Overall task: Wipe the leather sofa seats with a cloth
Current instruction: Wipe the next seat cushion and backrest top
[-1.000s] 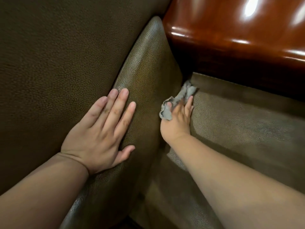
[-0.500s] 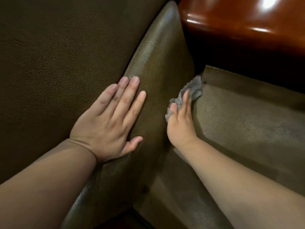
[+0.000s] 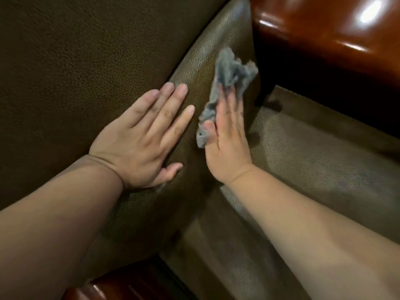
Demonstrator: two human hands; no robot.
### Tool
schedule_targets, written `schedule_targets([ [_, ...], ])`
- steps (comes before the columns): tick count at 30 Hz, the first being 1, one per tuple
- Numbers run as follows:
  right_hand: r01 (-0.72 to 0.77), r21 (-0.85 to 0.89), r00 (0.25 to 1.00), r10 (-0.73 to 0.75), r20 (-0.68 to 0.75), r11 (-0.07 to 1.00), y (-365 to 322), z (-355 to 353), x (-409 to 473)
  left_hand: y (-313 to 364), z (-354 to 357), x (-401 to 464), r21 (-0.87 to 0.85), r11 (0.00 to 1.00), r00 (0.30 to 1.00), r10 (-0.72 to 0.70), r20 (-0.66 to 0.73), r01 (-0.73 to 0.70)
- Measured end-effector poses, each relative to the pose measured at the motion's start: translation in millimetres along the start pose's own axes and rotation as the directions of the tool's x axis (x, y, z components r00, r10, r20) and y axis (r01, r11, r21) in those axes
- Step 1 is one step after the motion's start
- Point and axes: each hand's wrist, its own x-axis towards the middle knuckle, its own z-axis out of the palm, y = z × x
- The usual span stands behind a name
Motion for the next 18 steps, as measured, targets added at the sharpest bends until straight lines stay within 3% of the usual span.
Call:
schedule_targets([
  [3,-0.313,0.045,0.949,0.309,0.068,0.949,11.2,15.9,-28.9,-0.6,0.7,-0.5,0.006,1.000,1.000,0.004,-0.001,-0.004],
  [5,-0.399,0.078,0.916,0.393,0.081,0.913,0.2,22.7,-35.2,0.8,-1.4,0.2,0.023,1.000,1.000,0.006,0.019,-0.006],
  [9,-0.358,0.086,0.930,0.347,0.119,0.930,-32.5,28.2,-50.0,-0.1,-6.9,-1.5,0.052,0.999,0.998,-0.012,0.057,0.009],
  [13,-0.370,0.019,0.883,0.346,0.317,0.929,-50.0,34.6,-105.4,11.1,-32.6,-4.7,0.094,0.990,0.968,-0.126,0.218,0.108],
  [15,-0.389,-0.034,0.851,0.374,0.369,0.920,-52.4,41.3,-129.5,24.9,-42.9,-50.7,0.040,0.988,0.948,-0.154,0.277,0.149],
  [18,-0.348,-0.092,0.871,0.358,0.337,0.933,-62.6,52.1,-138.1,51.7,-43.1,-146.6,-0.096,0.993,0.962,-0.035,0.271,0.063],
])
